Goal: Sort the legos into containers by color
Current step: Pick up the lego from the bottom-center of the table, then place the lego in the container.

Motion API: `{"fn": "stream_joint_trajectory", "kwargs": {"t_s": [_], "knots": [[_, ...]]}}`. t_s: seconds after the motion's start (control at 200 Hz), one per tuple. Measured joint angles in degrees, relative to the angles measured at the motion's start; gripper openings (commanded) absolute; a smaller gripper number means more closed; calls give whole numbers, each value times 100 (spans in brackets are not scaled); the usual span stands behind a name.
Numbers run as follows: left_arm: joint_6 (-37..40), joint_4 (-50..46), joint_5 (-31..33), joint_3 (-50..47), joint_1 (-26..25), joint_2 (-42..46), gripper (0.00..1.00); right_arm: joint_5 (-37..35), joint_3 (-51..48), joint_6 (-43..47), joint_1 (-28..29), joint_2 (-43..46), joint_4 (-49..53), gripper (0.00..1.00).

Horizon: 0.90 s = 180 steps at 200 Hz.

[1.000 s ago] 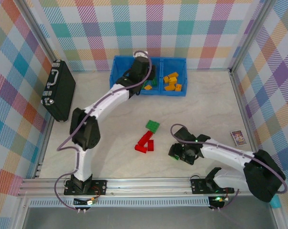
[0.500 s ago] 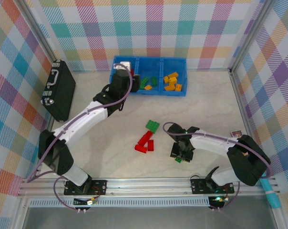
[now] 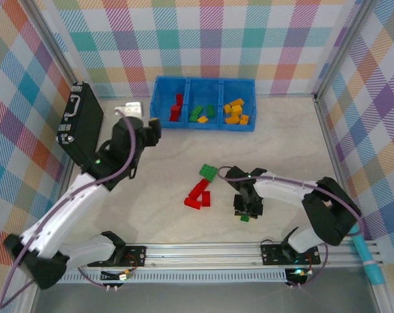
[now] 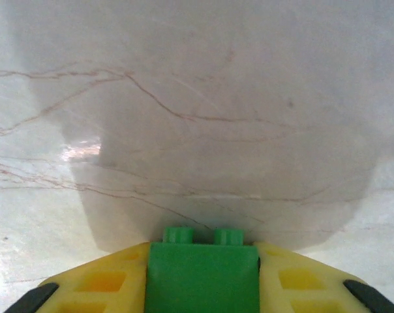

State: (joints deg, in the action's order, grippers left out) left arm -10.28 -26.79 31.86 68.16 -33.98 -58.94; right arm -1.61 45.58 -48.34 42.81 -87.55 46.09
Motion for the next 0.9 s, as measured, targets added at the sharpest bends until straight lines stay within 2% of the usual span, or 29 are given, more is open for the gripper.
{"fn": "stream_joint_trajectory", "kwargs": {"t_s": [0.115,0.275,0.415,0.615,0.72,0.9], "knots": [[-262,-815,195,-151,0,1060,73,33,1158,815,-306,-654,-400,27],[-837,-1797,363,-435,0,2118,73,-52,3976,1961,-835,-1620,-903,26],[-1425,-2417,177,-962,0,2328,73,-151,6395,2719,-1115,-2730,-1145,26],[-2304,-2719,-570,-1853,0,2299,72,-400,9409,3613,-1263,-4806,-1377,27],[-2750,-2653,-1010,-2258,0,2282,71,-533,10319,4076,-1250,-5718,-1550,28],[-3357,-2343,-1668,-2822,0,2096,70,-713,10351,4878,-1241,-6334,-1902,34]]}}
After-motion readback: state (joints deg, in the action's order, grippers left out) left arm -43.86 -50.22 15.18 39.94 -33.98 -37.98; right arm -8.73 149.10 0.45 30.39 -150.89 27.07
